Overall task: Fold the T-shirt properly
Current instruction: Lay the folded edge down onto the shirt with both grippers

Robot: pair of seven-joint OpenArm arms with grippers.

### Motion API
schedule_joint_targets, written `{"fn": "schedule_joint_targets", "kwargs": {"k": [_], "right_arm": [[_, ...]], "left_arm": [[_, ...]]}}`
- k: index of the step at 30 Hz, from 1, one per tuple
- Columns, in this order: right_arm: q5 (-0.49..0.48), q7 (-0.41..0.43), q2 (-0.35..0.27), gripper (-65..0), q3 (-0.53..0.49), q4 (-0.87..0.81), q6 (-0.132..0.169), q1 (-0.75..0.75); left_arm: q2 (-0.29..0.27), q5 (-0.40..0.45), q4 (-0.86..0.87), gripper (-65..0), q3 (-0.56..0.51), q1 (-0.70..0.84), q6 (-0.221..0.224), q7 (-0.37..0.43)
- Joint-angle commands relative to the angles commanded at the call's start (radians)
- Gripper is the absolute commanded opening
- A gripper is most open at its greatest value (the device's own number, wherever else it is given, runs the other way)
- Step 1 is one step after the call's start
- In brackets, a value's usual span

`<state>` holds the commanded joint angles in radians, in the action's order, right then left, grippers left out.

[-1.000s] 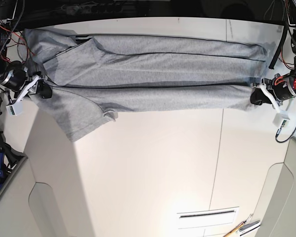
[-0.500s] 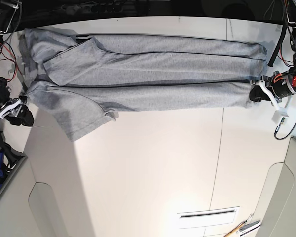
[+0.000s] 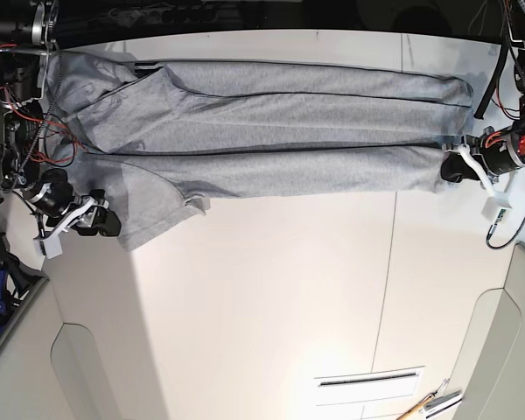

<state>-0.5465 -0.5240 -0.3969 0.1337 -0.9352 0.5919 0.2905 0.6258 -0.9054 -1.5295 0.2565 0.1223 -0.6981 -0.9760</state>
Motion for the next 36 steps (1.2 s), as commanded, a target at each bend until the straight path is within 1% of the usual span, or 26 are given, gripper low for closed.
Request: {"fn": "schedule_joint_targets", "kwargs": {"k": [2,3,5,6,7,8,10,12,17,20,22,25,28,31,33,36], "right_arm": [[0.0,-0.002,0.024,-30.3,-0.006,-0.003,0.002,0.0],[0.0,-0.006,0.036,-30.3,-0.006,-0.008,0.009,0.0],[-0.011,-0.042,0.062,-30.4,-0.006,-0.025,0.014,0.0],[-0.011,-0.067,0.075,-31.8,-0.006,-0.042,0.014,0.0],[-0.011,-0.09,0.085,-35.6,-0.006,-0.061,0.014,0.0],[-0.011,-0.109,0.095,-41.3,-0.006,-0.081,0.014,0.0],[-0.011,-0.123,0.106,-53.8,-0.006,-0.122,0.01,0.0],[-0.011,-0.132,0.106,-64.3,-0.006,-0.154,0.007,0.0],[-0.011,-0.142,0.106,-65.0,-0.005,-0.204,0.007,0.0],[-0.015,-0.208,0.105,-65.0,-0.003,-0.283,0.007,-0.011],[-0.04,-0.259,0.094,-65.0,0.0,-0.377,0.007,-0.041],[-0.079,-0.3,0.05,-65.0,0.003,-0.537,0.007,-0.126],[-0.104,-0.307,-0.021,-65.0,0.008,-0.653,0.006,-0.219],[-0.136,-0.312,-0.074,-65.0,0.046,-0.725,0.006,-0.295],[-0.158,-0.328,-0.091,-65.0,0.093,-0.76,0.007,-0.339],[-0.208,-0.364,-0.093,-65.0,0.178,-0.798,0.008,-0.393]], "left_arm": [[0.0,0.0,0.0,-65.0,0.0,0.0,0.0,0.008],[0.0,0.0,0.0,-65.0,0.0,0.0,0.0,0.007],[0.0,0.0,0.0,-65.0,0.0,0.0,0.0,0.006],[0.0,0.0,0.0,-65.0,0.0,0.0,0.0,0.006],[0.0,0.0,0.0,-65.0,0.0,0.0,0.0,0.006],[0.0,0.0,0.0,-65.0,0.0,0.0,0.0,0.006],[0.0,0.0,0.0,-65.0,0.0,0.0,0.0,0.007],[0.0,0.0,0.0,-65.0,0.0,0.0,0.0,0.006],[0.0,0.0,0.0,-65.0,0.0,0.0,0.0,0.006],[0.001,0.0,-0.003,-65.0,0.0,0.0,0.0,0.006],[0.004,0.003,-0.022,-65.0,0.0,0.0,0.0,-0.002],[0.006,0.003,-0.072,-65.0,0.014,0.0,0.0,-0.053],[0.006,0.003,-0.089,-65.0,0.036,0.0,0.0,-0.126],[0.006,-0.002,-0.089,-65.0,0.048,0.0,0.0,-0.151],[0.006,-0.022,-0.089,-65.0,0.048,0.0,0.0,-0.18],[0.006,-0.051,-0.09,-65.0,0.048,0.0,0.0,-0.232]]}}
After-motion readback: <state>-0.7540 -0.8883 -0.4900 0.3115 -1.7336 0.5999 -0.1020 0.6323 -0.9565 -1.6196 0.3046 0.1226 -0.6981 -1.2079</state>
